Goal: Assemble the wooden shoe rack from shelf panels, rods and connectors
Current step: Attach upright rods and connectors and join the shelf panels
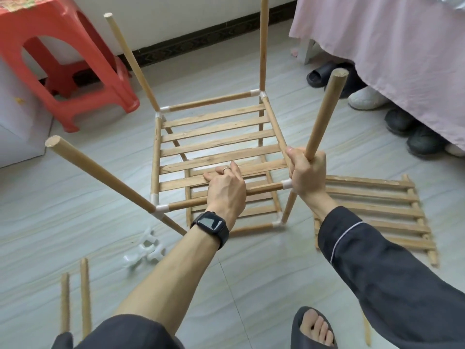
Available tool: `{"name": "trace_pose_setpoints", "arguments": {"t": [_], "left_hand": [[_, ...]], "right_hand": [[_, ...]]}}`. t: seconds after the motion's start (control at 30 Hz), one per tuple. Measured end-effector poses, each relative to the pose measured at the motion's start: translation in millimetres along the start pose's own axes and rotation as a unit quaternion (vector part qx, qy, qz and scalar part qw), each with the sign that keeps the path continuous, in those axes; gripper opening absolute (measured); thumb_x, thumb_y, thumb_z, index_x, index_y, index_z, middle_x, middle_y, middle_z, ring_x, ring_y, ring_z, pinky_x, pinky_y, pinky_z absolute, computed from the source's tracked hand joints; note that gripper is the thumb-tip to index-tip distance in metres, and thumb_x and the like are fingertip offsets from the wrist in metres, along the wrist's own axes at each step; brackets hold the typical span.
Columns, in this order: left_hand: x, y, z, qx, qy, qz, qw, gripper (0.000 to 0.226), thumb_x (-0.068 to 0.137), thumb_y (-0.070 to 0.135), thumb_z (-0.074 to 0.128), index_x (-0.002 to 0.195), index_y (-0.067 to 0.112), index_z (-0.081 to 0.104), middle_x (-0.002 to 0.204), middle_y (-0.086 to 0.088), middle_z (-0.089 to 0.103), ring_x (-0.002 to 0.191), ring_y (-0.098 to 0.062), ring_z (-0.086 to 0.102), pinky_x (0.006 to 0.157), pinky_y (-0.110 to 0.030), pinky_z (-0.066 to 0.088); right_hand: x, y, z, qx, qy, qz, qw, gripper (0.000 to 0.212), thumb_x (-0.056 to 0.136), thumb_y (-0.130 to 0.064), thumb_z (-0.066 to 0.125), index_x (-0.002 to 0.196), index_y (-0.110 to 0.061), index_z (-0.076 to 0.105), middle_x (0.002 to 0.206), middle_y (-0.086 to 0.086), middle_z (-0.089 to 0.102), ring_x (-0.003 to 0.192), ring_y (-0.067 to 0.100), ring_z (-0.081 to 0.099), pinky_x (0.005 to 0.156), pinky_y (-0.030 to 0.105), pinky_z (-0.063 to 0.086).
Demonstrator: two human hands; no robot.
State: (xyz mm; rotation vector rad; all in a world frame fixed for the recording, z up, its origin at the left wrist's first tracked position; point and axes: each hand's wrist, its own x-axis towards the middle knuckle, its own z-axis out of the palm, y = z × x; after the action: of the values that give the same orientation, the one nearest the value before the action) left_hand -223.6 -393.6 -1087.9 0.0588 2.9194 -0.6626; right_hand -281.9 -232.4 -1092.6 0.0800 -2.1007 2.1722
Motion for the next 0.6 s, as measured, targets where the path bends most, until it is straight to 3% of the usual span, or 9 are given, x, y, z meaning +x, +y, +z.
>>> {"name": "trace_pose_setpoints", "arguments": {"t": [0.1, 0.3, 0.43, 0.5, 0.57, 0.6], "left_hand": [[-1, 0, 3, -0.01, 0.006, -0.003, 1.0, 0.061, 0.099, 0.006, 0.031, 0.154, -0.01, 0.011, 0.127, -0.03, 0.057, 0.103, -0.044, 0.065, 0.1, -0.06, 0.048], [-3, 1, -5, -0.058, -0.035, -0.036, 0.997, 0.063, 0.098, 0.01, 0.037, 0.156, -0.003, 0.013, 0.135, -0.028, 0.053, 0.113, -0.047, 0.061, 0.106, -0.062, 0.042], [-27, -7, -13, -0.197, -0.086, -0.054, 0.975, 0.075, 0.097, 0.029, 0.051, 0.159, 0.016, 0.011, 0.162, -0.023, 0.022, 0.143, -0.052, 0.027, 0.109, -0.054, 0.039], [-40, -20, -17, -0.266, -0.1, -0.026, 0.958, 0.075, 0.096, 0.035, 0.052, 0.159, 0.026, 0.013, 0.167, -0.013, 0.014, 0.149, -0.042, 0.019, 0.113, -0.052, 0.037], [-53, -38, -22, -0.303, -0.12, -0.002, 0.945, 0.076, 0.096, 0.034, 0.051, 0.161, 0.03, 0.012, 0.164, -0.01, 0.024, 0.145, -0.034, 0.032, 0.112, -0.048, 0.04], [-60, -48, -27, -0.321, -0.13, -0.005, 0.938, 0.075, 0.096, 0.032, 0.05, 0.161, 0.031, 0.012, 0.159, -0.011, 0.034, 0.138, -0.033, 0.042, 0.107, -0.046, 0.044]], "right_hand": [[0, 3, 1, -0.001, 0.01, -0.009, 1.0, 0.045, 0.082, -0.029, 0.058, 0.046, -0.012, 0.036, 0.043, 0.001, 0.028, 0.045, 0.021, 0.03, 0.048, 0.032, 0.023], [-2, -6, 1, -0.039, 0.025, 0.03, 0.998, 0.041, 0.084, -0.027, 0.056, 0.052, -0.006, 0.041, 0.049, 0.004, 0.032, 0.052, 0.025, 0.034, 0.057, 0.037, 0.032], [-8, -22, -4, -0.13, 0.029, 0.099, 0.986, 0.044, 0.088, -0.045, 0.054, 0.061, -0.01, 0.049, 0.054, 0.002, 0.047, 0.054, 0.019, 0.048, 0.058, 0.029, 0.038], [-12, -30, -12, -0.219, 0.007, 0.127, 0.967, 0.04, 0.091, -0.054, 0.054, 0.074, -0.017, 0.055, 0.071, -0.005, 0.061, 0.07, 0.017, 0.059, 0.063, 0.03, 0.044], [-20, -38, -21, -0.328, -0.022, 0.138, 0.934, 0.036, 0.089, -0.054, 0.061, 0.101, -0.02, 0.055, 0.099, 0.0, 0.062, 0.093, 0.024, 0.063, 0.078, 0.039, 0.053], [-26, -43, -25, -0.384, -0.036, 0.151, 0.91, 0.049, 0.087, -0.051, 0.065, 0.116, -0.015, 0.051, 0.113, 0.006, 0.06, 0.104, 0.03, 0.062, 0.086, 0.043, 0.054]]}}
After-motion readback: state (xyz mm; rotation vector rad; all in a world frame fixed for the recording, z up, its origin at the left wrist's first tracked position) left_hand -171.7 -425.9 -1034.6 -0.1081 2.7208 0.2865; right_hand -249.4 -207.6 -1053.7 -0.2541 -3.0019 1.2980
